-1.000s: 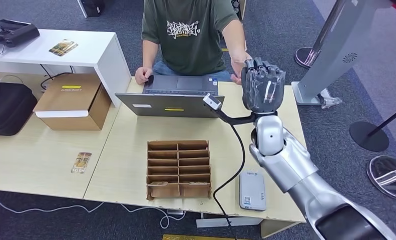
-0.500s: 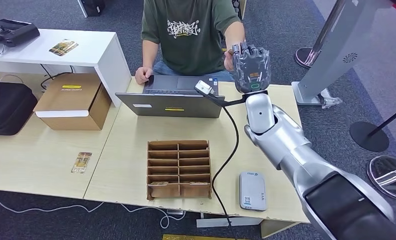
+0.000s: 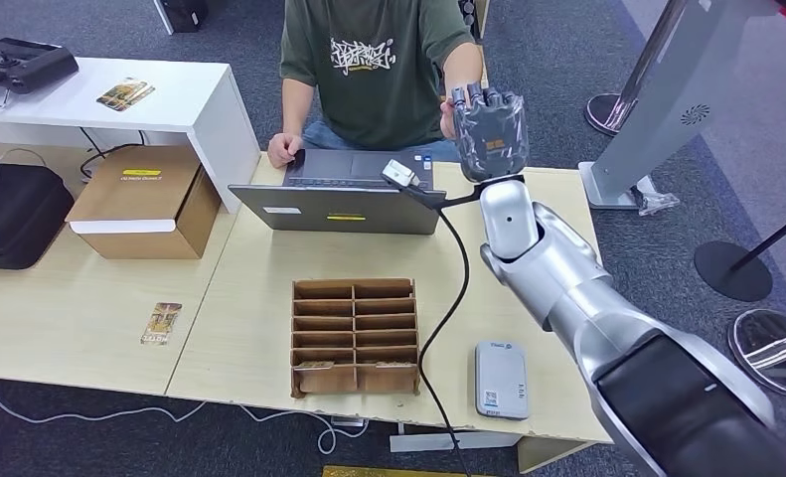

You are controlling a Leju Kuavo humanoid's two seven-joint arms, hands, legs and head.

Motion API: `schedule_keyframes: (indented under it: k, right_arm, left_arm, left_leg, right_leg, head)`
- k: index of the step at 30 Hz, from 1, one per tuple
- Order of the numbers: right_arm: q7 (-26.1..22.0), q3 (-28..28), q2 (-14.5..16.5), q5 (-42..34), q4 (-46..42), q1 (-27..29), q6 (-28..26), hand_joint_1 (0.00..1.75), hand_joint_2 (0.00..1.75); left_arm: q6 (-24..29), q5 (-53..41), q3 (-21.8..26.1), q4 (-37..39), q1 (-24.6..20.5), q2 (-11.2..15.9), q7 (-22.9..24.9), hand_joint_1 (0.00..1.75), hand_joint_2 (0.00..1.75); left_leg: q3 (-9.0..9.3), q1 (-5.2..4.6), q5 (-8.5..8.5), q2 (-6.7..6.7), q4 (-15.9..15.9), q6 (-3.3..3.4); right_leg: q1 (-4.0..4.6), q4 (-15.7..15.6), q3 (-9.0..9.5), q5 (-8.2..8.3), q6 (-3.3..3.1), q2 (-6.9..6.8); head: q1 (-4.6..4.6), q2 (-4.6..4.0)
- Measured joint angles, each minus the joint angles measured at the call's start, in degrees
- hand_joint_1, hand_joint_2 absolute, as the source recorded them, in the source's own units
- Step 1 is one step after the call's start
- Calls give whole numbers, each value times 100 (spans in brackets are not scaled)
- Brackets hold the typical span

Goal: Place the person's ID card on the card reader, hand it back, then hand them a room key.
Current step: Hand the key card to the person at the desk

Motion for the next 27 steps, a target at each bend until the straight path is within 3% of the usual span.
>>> schedule_keyframes:
  k: [11,13,14,17,18,20,27]
  right_arm:
    - [-16,18,32,0,186,-88,-17,175,175]
    - [-15,14,37,0,199,-91,-19,168,175]
    - [-14,12,37,0,205,-92,-19,153,175]
    - [-12,6,37,0,216,-97,-19,45,175]
    - [-7,1,37,0,218,-98,-19,16,175]
    - [3,-16,37,0,218,-98,-19,0,175]
    - [8,-85,37,0,233,-102,-12,0,175]
  left_arm:
    - [-9,3,-2,2,1,2,21,0,0]
    - [-8,2,-3,2,-1,1,23,0,0]
    - [-7,2,-4,2,-1,0,26,0,0]
    - [-6,2,-8,2,-2,0,37,0,0]
    - [-4,2,-9,3,-3,0,37,0,0]
    - [-2,2,-10,4,-3,0,38,0,0]
    - [4,4,-17,9,-8,0,38,0,0]
  left_leg:
    - [0,0,0,0,0,0]
    - [0,0,0,1,0,0]
    - [0,0,0,1,0,0]
    - [0,0,0,1,0,0]
    - [0,0,0,1,0,0]
    - [0,0,0,1,0,0]
    - [0,0,0,1,0,0]
  right_leg:
    - [0,0,0,0,0,1]
    - [0,0,0,0,0,1]
    - [0,0,-1,0,0,1]
    - [0,0,-1,0,0,1]
    - [0,0,-1,0,0,1]
    - [0,0,-1,0,0,1]
    - [0,0,-1,0,0,2]
  head:
    - [-1,0]
    - [-1,0]
    - [-1,0]
    - [0,0]
    - [0,0]
    - [0,0]
    - [0,0]
